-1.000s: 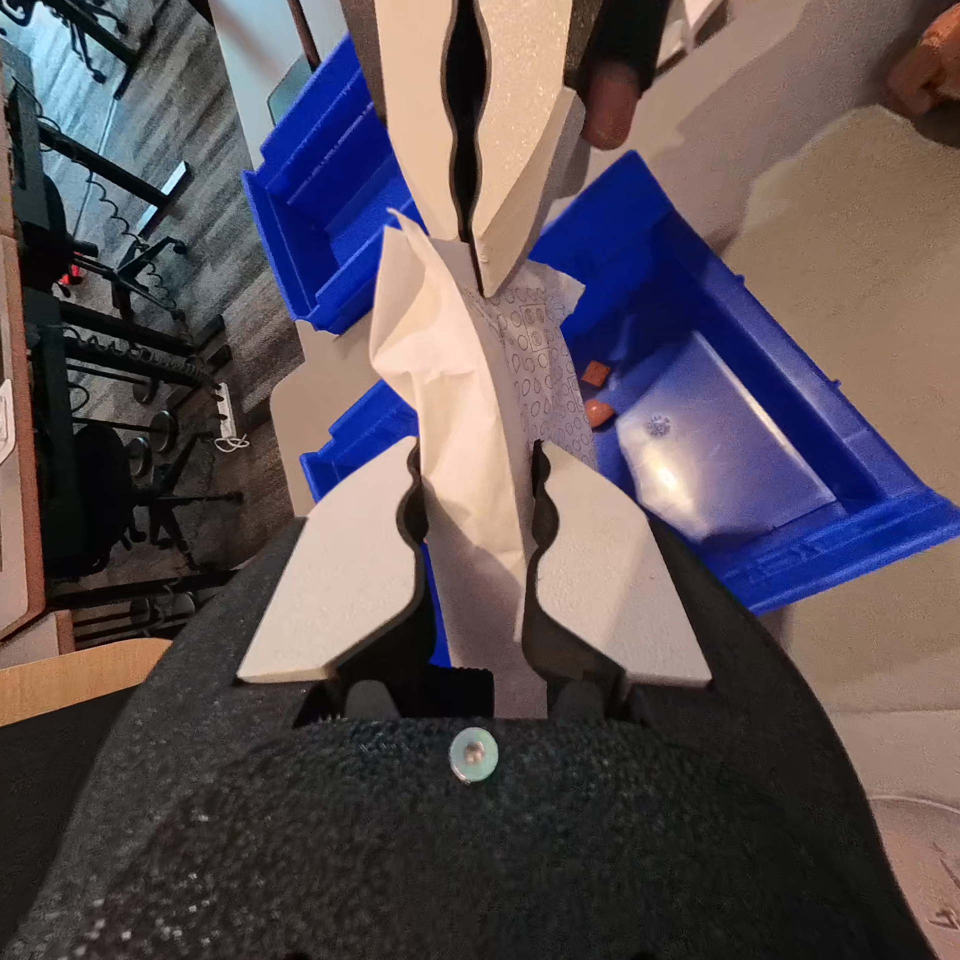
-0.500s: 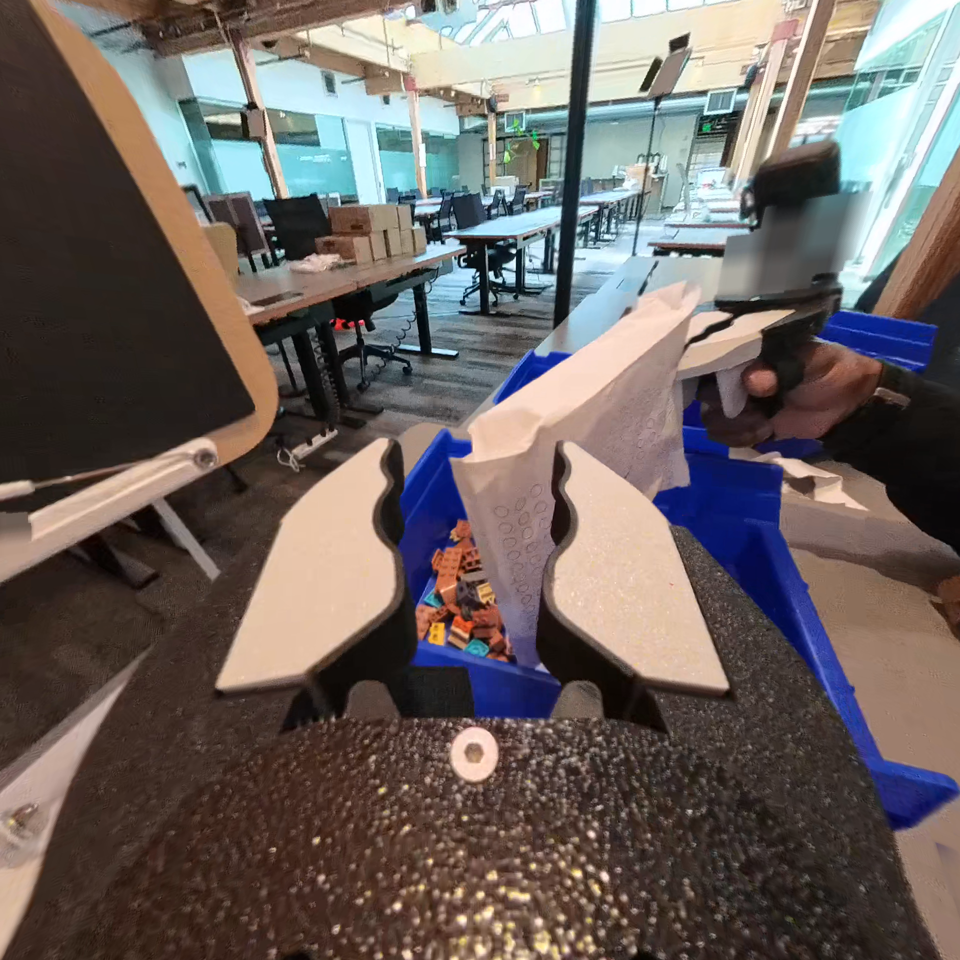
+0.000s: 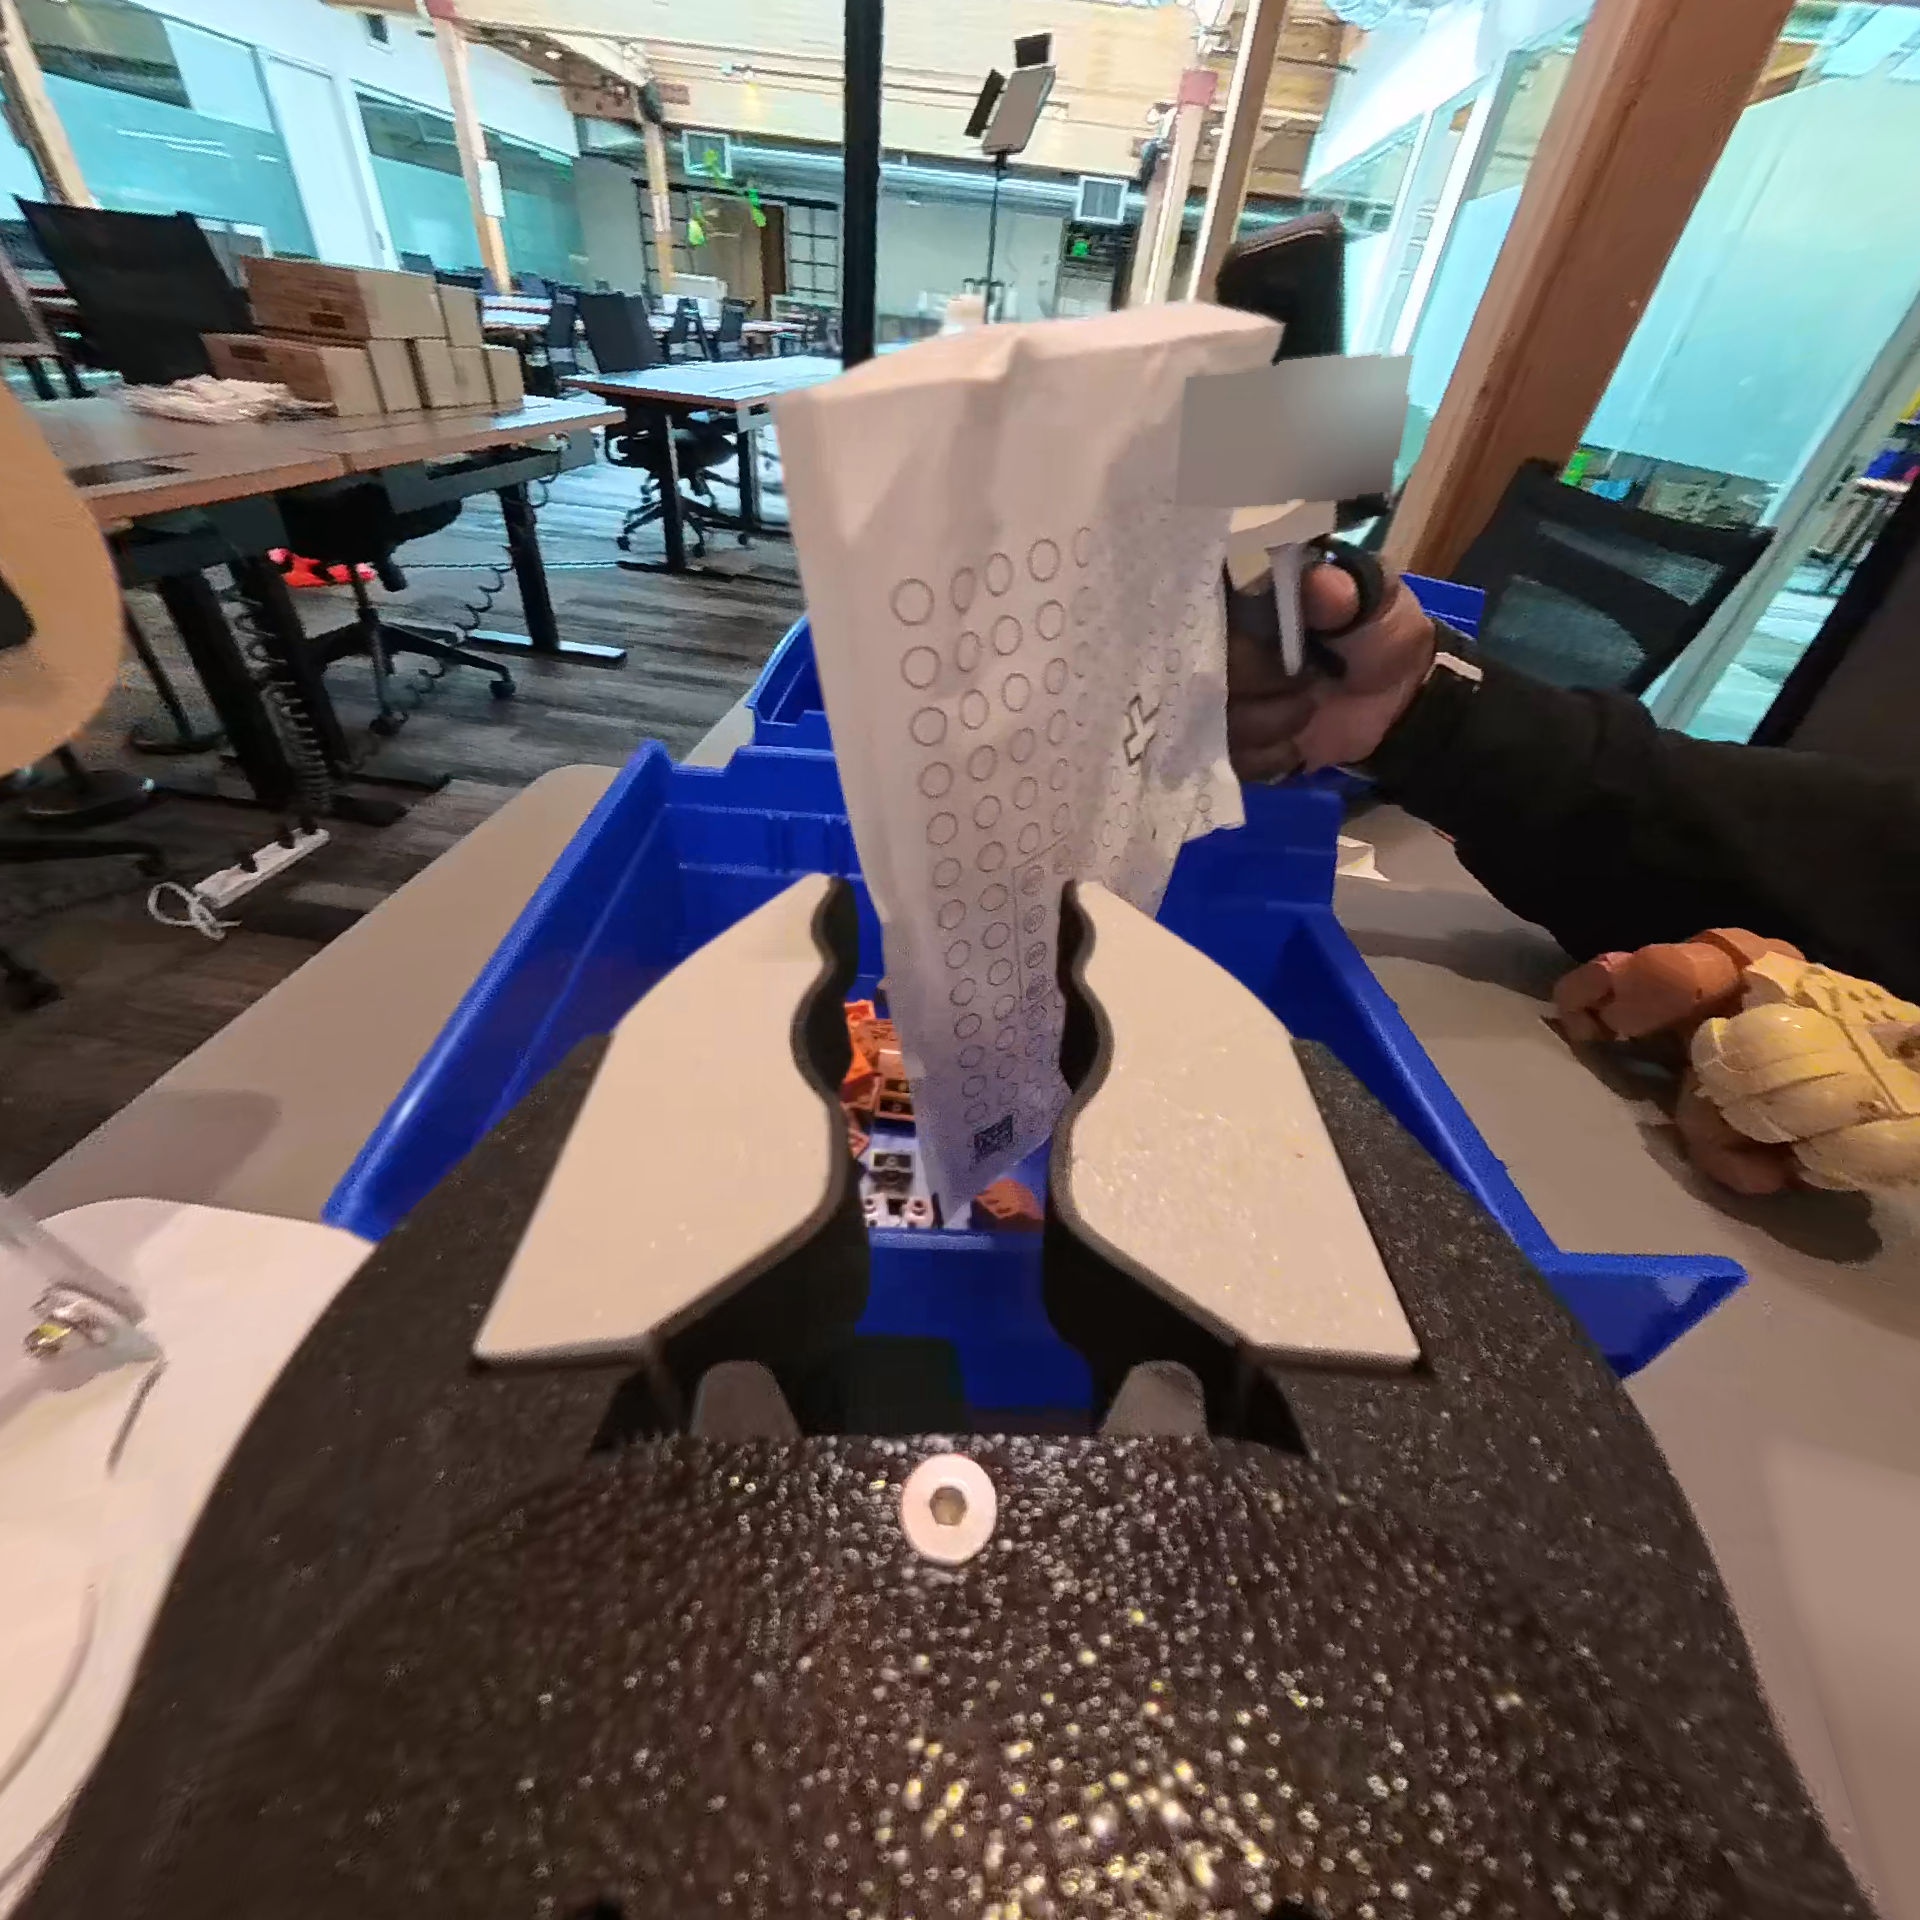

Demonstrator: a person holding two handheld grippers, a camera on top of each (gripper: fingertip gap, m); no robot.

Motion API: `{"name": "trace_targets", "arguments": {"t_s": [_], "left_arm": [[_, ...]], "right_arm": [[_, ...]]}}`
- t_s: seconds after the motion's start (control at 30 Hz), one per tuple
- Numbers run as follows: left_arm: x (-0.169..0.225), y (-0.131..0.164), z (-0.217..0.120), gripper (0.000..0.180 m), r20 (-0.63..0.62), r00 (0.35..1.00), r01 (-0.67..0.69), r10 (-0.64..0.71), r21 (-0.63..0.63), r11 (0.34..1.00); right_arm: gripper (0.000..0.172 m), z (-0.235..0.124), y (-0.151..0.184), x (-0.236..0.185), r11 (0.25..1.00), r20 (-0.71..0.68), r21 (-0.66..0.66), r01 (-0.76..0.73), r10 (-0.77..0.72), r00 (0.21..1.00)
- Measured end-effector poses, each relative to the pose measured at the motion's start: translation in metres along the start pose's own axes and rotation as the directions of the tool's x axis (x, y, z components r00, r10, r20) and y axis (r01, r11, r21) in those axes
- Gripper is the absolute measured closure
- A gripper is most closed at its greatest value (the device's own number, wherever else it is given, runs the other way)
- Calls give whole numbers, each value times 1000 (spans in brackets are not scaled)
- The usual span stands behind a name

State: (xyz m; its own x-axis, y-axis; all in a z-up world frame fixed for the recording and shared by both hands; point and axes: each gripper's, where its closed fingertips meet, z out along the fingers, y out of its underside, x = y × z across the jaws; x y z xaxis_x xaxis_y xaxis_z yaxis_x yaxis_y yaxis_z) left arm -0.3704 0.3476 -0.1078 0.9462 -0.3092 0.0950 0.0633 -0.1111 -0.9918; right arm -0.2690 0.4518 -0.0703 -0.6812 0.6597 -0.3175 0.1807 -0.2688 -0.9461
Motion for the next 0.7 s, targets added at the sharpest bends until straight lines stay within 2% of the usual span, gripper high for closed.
{"name": "trace_targets", "arguments": {"t_s": [0.27,0.5,0.63,0.7], "left_arm": [[17,-8,12,169,-78,996,41,-36,71,997],[18,-18,10,171,-77,996,51,-41,136,989],[17,-31,4,171,-88,993,93,-75,220,971],[15,-35,0,171,-94,991,118,-97,249,961]], "right_arm": [[172,-5,-11,3,993,19,100,-58,56,998],[170,-7,-8,10,993,-8,89,-77,78,997],[154,-14,-6,16,993,-32,82,-89,92,995],[152,-17,-4,18,992,-32,75,-98,101,994]]}}
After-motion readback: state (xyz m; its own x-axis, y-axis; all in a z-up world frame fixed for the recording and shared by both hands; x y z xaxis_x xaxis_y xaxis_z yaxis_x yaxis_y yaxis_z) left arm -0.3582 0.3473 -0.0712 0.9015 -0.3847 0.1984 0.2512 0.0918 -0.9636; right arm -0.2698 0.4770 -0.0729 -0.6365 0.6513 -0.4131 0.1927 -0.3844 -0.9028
